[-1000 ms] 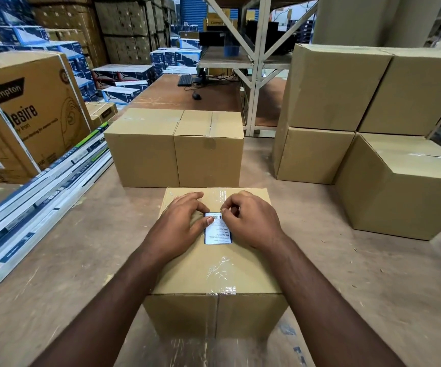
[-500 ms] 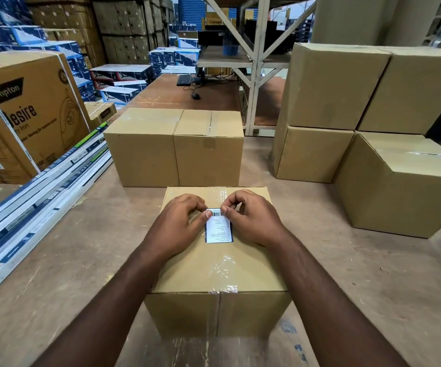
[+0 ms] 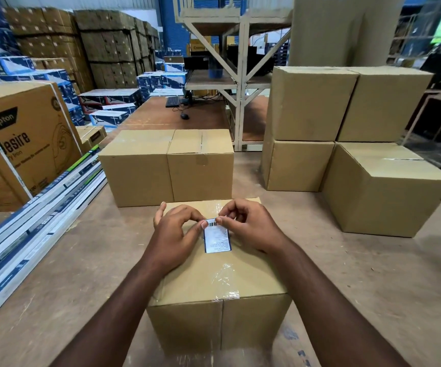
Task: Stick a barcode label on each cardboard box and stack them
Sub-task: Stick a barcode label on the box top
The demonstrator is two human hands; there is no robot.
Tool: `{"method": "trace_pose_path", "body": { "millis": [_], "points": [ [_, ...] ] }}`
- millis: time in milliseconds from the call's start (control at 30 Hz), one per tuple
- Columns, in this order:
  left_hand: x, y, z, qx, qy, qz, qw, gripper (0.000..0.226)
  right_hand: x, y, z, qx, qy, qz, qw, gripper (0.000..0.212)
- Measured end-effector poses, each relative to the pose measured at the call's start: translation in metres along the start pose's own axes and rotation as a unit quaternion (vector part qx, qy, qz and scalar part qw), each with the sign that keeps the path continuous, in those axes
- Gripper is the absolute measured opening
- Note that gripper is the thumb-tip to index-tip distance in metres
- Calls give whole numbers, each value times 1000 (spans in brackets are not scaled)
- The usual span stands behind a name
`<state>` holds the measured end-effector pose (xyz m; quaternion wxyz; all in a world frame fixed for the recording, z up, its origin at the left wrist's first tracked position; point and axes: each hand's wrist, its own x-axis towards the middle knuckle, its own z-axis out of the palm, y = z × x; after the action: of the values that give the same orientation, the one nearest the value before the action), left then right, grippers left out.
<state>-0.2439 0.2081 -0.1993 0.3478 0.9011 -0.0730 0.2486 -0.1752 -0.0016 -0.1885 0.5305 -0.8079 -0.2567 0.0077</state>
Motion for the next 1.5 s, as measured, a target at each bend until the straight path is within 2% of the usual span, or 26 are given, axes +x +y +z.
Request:
{"method": "trace_pose_path", "body": {
  "millis": [67, 133, 200, 300, 400, 467, 633, 800, 1033, 1167, 1267, 1433, 1500],
  "points": [
    [-1, 2, -1, -6, 2, 11, 1000, 12, -5, -5, -4, -20, -17, 30, 999, 13],
    [-1, 2, -1, -17, -4, 16, 1000, 11, -10, -5, -3, -104, -27, 69, 992, 19],
    [2, -2, 0, -47, -15, -8, 999, 10, -17, -3, 2, -162, -10, 94, 982, 14],
    [4, -4, -1, -76, -35, -89, 992, 22, -25, -3, 10, -145, 36, 104, 983, 8],
    [2, -3, -2, -49, -75, -110, 990, 37, -29, -8, 11, -148, 54, 110, 981, 8],
    [-1, -3, -1, -29, -90, -102, 990, 31, -31, -11, 10, -173, 50, 106, 978, 9],
    [-6, -8, 0, -8, -71, -75, 995, 18, -37, -19, 7, -300, 31, 105, 948, 22],
    [-5, -8, -2, -26, -84, -67, 994, 24, -46, -12, 15, -224, 83, 107, 965, 17],
    [-6, 0, -5, -72, -78, -95, 990, 18, -44, -11, 13, -174, 79, 124, 974, 11],
    [-8, -5, -5, -125, -78, -117, 982, 21, -43, -6, 14, -74, 75, 122, 987, 12],
    [-9, -4, -7, -183, -68, -133, 972, 12, -42, -4, 15, -17, 62, 109, 992, 17],
    [-8, 0, -11, -242, -40, -159, 956, 28, -42, -6, 11, 116, 112, 111, 981, 8],
    [-9, -1, -11, -228, -25, -163, 960, 22, -42, -8, 10, 120, 146, 104, 976, 8]
  ]
}}
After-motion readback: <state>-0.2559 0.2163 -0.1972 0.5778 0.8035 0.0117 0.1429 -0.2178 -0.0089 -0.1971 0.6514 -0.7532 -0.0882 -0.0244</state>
